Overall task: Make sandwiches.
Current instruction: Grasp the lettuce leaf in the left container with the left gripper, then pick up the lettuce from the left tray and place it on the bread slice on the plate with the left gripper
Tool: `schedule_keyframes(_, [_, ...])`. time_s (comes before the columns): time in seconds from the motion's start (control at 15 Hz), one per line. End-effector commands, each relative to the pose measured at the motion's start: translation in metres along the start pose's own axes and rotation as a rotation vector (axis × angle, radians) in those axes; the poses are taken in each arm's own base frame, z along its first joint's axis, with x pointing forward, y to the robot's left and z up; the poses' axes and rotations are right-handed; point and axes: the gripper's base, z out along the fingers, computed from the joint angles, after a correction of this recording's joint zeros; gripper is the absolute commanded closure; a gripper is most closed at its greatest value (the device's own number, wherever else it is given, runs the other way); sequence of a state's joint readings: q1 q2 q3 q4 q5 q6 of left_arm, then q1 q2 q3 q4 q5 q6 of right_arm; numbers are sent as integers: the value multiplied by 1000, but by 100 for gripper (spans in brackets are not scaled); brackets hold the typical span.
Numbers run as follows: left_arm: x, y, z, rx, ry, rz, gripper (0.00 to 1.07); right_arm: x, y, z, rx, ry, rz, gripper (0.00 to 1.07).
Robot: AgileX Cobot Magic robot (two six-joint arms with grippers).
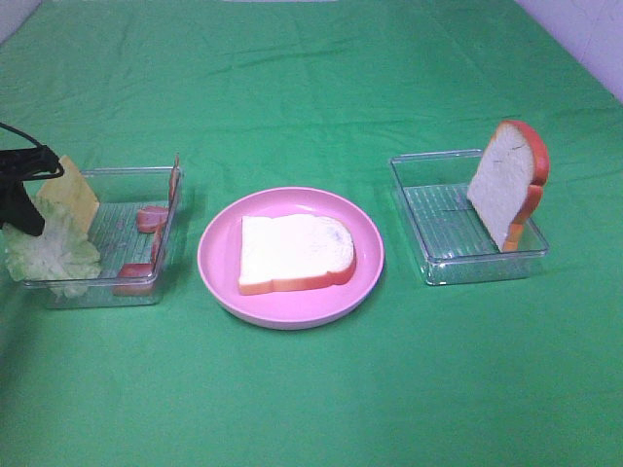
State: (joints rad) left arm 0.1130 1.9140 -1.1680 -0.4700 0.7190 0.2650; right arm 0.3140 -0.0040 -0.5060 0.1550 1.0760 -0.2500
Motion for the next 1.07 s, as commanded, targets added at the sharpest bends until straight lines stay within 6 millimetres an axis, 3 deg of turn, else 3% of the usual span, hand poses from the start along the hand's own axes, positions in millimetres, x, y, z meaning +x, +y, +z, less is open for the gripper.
schedule_keyframes(0.07, [1,-4,-5,16,9,1,107,2,0,-2,11,-25,-14,23])
schedule_keyframes(0.6, [-1,-26,-40,144,-76,15,107,2,0,-2,11,-25,-14,23])
schedule_keyframes(0.73, [-2,-38,-51,254,-115,22,107,2,0,-2,11,-25,-14,23])
schedule_keyframes(0.8, [-5,-53,-68,391,-197,32,107,2,0,-2,11,-25,-14,23])
schedule_keyframes(1.07, [-8,-86,-90,701,-294,61,107,2,0,-2,11,-25,-14,23])
